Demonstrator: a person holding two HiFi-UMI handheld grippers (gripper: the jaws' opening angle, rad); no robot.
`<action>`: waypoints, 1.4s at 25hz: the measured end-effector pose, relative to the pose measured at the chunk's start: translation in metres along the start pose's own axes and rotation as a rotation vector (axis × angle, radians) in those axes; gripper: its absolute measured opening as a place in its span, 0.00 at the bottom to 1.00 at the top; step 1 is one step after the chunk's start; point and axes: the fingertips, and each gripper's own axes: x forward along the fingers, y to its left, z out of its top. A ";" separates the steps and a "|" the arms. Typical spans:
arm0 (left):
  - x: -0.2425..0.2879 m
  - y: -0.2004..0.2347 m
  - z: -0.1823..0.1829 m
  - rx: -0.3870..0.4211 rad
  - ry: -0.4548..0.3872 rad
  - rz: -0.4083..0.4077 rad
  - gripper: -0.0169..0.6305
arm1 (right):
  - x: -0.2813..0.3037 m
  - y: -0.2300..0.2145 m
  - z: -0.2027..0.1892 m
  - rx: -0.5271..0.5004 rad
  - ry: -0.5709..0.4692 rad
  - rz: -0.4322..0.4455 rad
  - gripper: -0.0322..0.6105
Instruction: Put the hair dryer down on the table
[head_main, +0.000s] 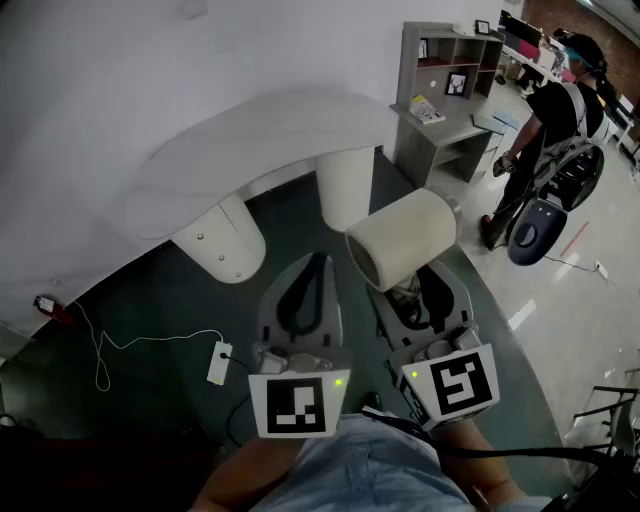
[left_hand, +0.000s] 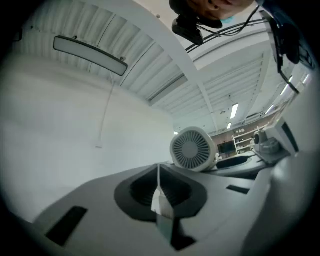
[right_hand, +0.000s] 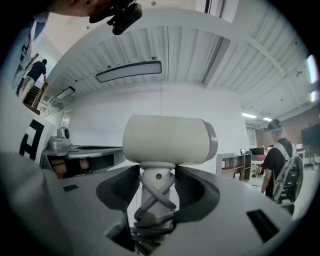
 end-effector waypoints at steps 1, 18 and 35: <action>0.000 0.000 0.001 -0.003 -0.001 0.001 0.05 | 0.000 0.000 0.001 0.000 -0.001 0.000 0.40; 0.003 -0.020 -0.008 -0.021 0.029 0.022 0.05 | -0.014 -0.011 -0.012 0.051 0.011 0.042 0.40; 0.045 -0.014 -0.030 -0.007 0.065 0.081 0.05 | 0.023 -0.049 -0.029 0.095 0.045 0.084 0.40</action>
